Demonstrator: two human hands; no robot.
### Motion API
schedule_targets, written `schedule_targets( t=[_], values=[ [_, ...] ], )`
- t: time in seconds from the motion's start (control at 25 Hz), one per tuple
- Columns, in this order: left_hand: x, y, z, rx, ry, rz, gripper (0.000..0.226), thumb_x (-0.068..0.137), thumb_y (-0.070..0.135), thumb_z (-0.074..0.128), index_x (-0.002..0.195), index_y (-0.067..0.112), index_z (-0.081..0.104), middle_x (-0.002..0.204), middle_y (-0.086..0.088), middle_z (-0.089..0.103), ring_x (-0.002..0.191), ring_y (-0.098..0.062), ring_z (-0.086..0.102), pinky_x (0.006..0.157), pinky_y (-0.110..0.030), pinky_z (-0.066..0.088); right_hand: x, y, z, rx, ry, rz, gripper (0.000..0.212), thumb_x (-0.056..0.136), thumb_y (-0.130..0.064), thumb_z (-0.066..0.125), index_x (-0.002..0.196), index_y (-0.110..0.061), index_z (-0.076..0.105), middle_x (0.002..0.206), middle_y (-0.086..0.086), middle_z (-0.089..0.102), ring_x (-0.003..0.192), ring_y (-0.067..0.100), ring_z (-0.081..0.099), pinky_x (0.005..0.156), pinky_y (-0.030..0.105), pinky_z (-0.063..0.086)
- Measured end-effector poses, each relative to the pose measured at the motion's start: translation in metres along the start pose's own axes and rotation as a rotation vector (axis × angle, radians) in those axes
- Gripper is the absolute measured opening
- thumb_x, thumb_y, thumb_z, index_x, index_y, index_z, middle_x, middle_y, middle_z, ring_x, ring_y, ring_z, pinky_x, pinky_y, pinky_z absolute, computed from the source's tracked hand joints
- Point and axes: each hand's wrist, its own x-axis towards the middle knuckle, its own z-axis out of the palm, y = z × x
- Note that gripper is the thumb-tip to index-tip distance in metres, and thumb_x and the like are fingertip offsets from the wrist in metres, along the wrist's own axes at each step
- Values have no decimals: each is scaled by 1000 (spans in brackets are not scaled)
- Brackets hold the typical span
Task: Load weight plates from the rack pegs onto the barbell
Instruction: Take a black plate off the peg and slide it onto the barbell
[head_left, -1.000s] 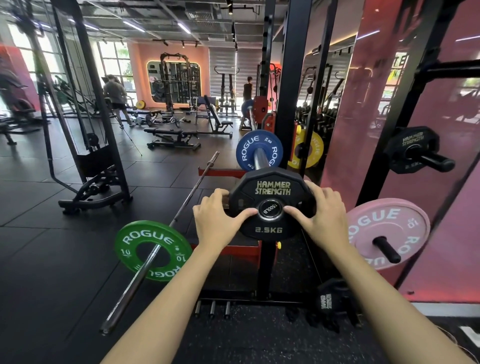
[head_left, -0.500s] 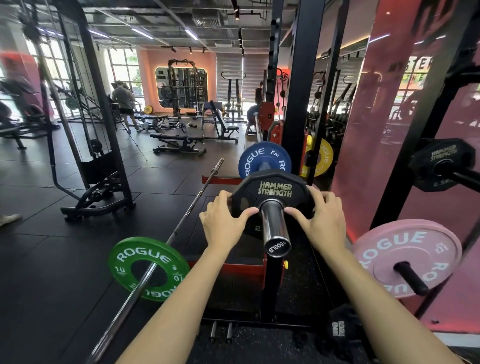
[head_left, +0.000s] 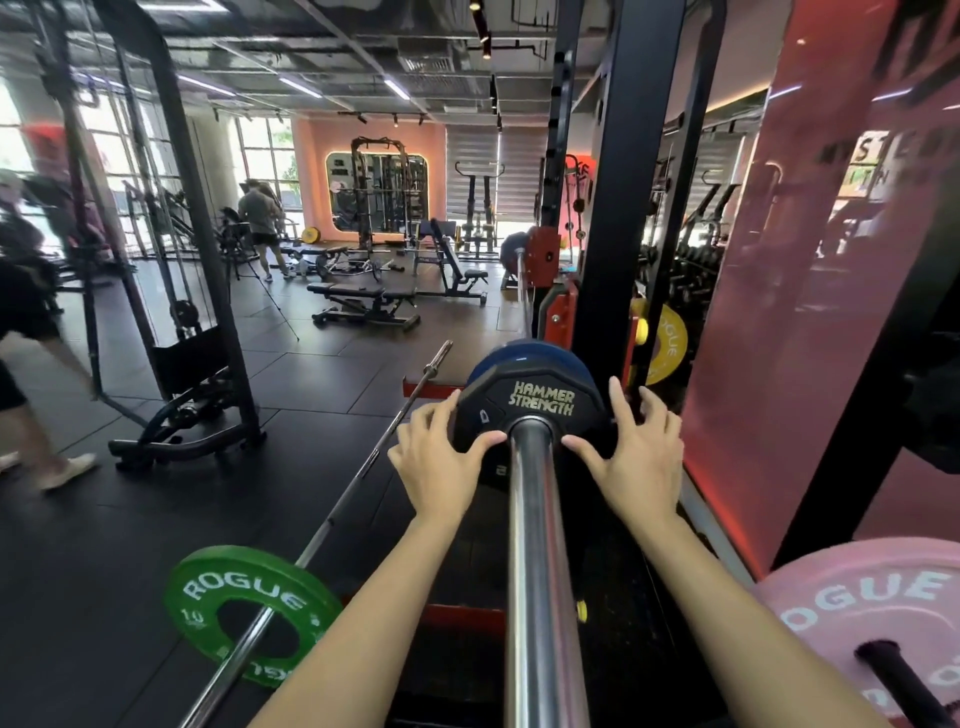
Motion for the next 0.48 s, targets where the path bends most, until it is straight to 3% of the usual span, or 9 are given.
schedule_targets(
  t=[0.16,0.36,0.48],
  values=[
    [36,1,33,56,-20,-13,89,69,77,63,145,38,42,131,10,57,115,-21,47,92,-46,35,41,5,24,41,-75,31,95,72,-73,60,151,-32,26,143,9,41,126,31,39,97,50,43],
    [38,-10,46,-17,28,32,78,72,69,68,141,37,50,113,9,66,106,-19,51,94,-43,30,52,18,38,86,-61,-27,90,71,-80,53,146,-33,37,132,2,51,118,28,46,92,47,46],
    [34,-4,44,-40,10,-46,76,72,71,67,139,39,50,106,5,67,104,-20,52,94,-43,30,46,9,34,62,-69,3,89,74,-75,56,144,-23,38,128,6,55,118,31,48,93,46,46]
  ],
)
